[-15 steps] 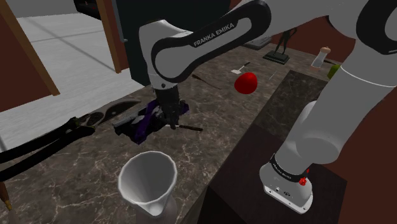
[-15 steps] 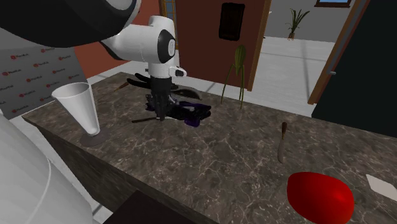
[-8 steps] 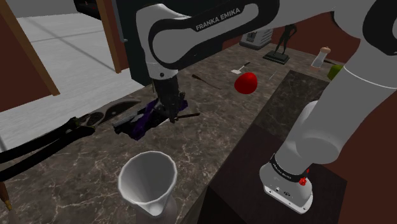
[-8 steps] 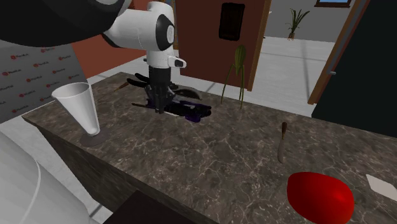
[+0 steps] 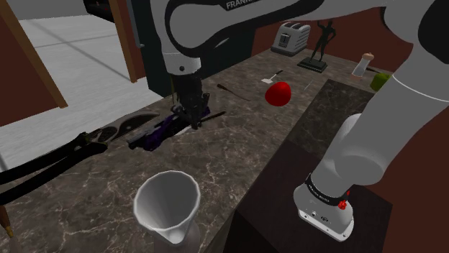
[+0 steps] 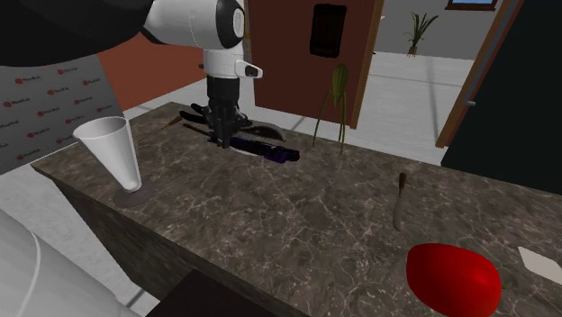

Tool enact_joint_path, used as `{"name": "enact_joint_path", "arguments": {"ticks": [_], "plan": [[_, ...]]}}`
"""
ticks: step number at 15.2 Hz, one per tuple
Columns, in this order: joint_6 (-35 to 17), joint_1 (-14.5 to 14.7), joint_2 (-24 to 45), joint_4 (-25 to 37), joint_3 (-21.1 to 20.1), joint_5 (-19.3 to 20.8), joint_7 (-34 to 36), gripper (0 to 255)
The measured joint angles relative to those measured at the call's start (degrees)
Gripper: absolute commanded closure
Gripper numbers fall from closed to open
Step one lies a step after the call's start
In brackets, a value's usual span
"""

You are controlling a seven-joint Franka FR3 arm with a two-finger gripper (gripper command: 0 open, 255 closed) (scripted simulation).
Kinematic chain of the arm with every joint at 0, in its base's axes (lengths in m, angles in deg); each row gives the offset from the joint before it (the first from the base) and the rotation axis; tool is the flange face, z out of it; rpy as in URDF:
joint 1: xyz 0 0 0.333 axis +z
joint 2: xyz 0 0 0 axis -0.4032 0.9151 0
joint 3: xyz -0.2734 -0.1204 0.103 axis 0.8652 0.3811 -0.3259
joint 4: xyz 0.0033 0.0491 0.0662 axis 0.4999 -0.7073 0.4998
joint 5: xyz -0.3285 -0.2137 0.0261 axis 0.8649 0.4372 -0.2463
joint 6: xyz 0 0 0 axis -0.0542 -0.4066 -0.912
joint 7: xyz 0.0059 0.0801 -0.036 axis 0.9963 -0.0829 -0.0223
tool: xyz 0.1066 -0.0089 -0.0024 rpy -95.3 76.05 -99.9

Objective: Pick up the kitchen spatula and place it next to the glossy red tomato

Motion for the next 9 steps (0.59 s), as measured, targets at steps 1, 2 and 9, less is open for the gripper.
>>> {"name": "enact_joint_path", "arguments": {"ticks": [1, 2, 9], "plan": [[0.78, -0.05, -0.27, 0.53, 0.08, -0.04, -0.08, 255], [1.57, -0.09, -0.38, 1.21, 0.13, -0.04, -0.08, 255], [6.89, -0.21, -1.52, 5.46, 0.37, -0.25, 0.13, 255]]}}
